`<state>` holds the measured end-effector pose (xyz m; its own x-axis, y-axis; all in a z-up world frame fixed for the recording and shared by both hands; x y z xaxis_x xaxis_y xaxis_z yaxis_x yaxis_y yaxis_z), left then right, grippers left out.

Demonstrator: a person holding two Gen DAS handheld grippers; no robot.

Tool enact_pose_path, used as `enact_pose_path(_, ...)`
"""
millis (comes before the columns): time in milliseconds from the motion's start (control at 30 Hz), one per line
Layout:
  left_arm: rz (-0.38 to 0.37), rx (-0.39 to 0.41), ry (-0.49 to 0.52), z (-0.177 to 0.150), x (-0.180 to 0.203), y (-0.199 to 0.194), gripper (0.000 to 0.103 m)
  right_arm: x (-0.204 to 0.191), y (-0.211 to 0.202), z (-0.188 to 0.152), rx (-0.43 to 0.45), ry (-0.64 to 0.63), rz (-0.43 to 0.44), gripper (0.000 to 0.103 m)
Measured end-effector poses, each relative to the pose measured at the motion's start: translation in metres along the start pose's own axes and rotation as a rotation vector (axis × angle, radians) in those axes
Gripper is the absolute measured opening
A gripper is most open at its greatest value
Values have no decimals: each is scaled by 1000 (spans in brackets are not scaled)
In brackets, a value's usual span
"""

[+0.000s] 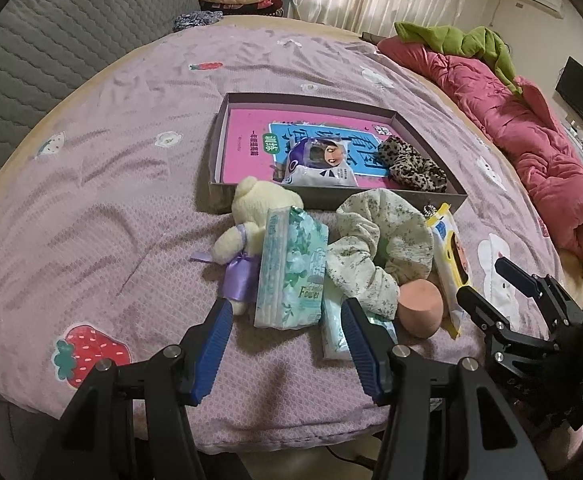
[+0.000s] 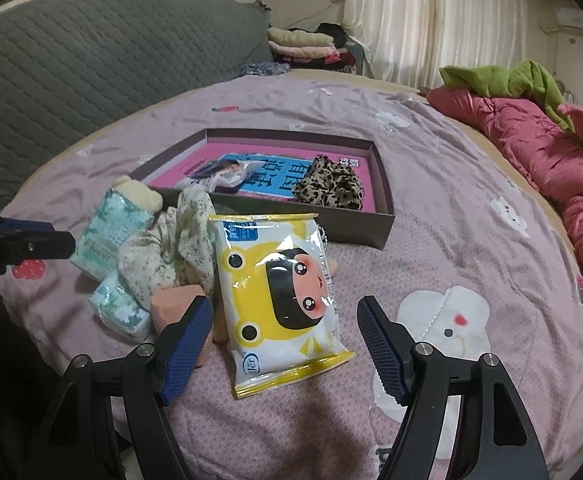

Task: Organize soft objects
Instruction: 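Withdraw both tools from the box back toward the remaining pile, then grasp the yellow wipe pack with the right tool while the left grasps the green tissue pack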

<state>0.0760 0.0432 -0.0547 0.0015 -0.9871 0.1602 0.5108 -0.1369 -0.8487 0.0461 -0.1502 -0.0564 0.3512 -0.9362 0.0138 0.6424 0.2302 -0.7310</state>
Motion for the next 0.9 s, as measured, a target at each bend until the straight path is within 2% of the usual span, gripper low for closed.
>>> enact_pose_path(533, -3, -17, -11, 2, 0, 14, 56, -6, 30, -5, -46, -74, -37, 76)
enact_pose_path(767, -4, -5, -13, 9, -3, 20, 56, 7, 39, -5, -66, 5, 6, 76)
enact_pose_path(900, -34, -12, -29, 13, -6, 26, 56, 14, 38, -3, -59, 32, 7, 76)
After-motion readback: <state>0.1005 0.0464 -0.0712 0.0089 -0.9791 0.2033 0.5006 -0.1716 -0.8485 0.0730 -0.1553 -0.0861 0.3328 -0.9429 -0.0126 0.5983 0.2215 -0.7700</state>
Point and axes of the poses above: each gripper's, at about its wrist camera, not at the fingertips, and y roughly the way its jaws point, x to its right, z to its top, the point moved 5 cm from there along y, roughly the way its jaws point, and after that the axes turned 1 degree about -x, right-handed, at the moved point
